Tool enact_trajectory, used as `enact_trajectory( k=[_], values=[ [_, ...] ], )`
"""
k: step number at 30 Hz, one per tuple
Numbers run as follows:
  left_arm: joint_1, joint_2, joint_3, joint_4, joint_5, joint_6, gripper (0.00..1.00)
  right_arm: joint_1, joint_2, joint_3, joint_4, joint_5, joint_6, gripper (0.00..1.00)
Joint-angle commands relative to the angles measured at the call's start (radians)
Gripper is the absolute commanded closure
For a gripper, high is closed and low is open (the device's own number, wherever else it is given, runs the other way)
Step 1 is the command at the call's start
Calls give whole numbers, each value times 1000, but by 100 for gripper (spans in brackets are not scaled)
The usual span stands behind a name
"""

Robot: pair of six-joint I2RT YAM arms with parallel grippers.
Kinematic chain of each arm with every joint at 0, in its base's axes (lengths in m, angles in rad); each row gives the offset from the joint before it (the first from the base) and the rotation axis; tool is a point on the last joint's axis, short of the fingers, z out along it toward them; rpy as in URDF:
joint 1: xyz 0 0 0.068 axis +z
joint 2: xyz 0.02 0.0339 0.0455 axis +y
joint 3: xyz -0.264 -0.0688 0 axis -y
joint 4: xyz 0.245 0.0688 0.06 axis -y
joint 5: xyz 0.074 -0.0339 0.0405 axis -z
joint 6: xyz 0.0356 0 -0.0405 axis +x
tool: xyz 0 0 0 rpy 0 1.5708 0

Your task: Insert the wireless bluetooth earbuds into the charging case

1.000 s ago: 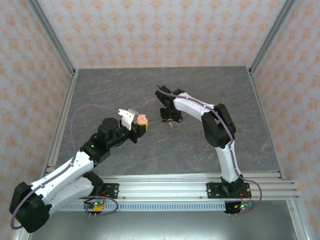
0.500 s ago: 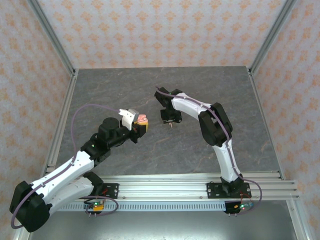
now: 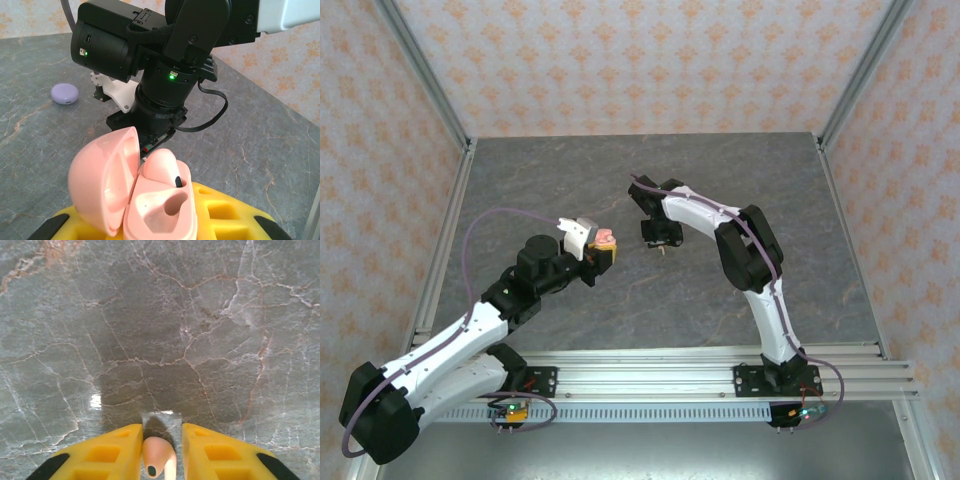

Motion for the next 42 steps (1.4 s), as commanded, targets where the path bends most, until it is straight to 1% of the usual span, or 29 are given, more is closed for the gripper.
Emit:
enact_trajectory(
  k=[1, 4, 8, 12, 18, 25, 30, 35, 42],
  values=[
    [9, 0, 22, 18, 17, -4, 92, 2, 25, 11, -38, 19, 7, 76],
    [9, 3, 24, 19, 18, -3, 92, 3, 16, -1, -26, 21, 10, 80],
    [9, 21, 27, 23, 29, -6, 92, 1, -15, -32, 6, 18, 12, 81],
    [10, 79, 38, 29, 68, -21, 92, -10, -70, -91, 69, -7, 19, 81],
    [10, 180, 29, 149, 144, -68, 92, -49, -202, -235, 220, -96, 39, 81],
    [14, 324, 13, 355, 210, -132, 91, -89, -356, -368, 368, -196, 68, 81],
    [14, 385, 6, 460, 221, -117, 91, -96, -456, -426, 430, -209, 72, 81],
    [13, 443, -24, 599, 227, -89, 92, -96, -568, -484, 505, -196, 61, 81],
    [3, 511, -13, 672, 210, -80, 92, -79, -668, -534, 575, -199, 13, 81]
  ],
)
